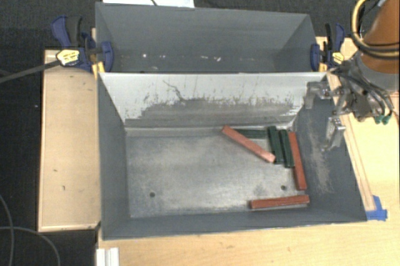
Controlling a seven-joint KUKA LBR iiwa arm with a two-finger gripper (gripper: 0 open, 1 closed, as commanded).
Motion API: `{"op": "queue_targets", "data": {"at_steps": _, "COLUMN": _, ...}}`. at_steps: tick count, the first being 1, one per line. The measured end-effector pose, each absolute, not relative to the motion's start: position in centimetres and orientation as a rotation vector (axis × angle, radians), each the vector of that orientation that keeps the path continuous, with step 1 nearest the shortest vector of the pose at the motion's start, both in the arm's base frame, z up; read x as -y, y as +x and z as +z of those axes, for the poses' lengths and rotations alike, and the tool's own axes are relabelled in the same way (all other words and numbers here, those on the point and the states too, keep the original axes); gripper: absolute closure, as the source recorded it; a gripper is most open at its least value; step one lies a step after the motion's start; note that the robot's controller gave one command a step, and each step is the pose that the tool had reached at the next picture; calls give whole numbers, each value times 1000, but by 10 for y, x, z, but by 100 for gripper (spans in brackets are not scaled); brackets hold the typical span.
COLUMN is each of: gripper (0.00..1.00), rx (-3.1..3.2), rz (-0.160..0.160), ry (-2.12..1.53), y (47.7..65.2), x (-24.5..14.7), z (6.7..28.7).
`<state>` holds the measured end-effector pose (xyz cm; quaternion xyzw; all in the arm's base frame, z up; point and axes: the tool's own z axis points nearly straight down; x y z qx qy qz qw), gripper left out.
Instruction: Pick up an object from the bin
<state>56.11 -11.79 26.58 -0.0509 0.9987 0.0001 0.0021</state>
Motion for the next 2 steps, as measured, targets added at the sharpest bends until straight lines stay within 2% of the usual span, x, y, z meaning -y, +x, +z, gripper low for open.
{"op": "queue_targets", "data": {"at_steps": 1, "gripper": 0, "rx": -3139, "rz": 5, "ry": -208, "y": 560, "x": 99, "z": 113}}
{"op": "queue_targets", "data": {"at_steps": 2, "gripper": 0, "rx": -3136, "rz": 2, "ry": 177, "y": 558, "x": 92, "z": 70}}
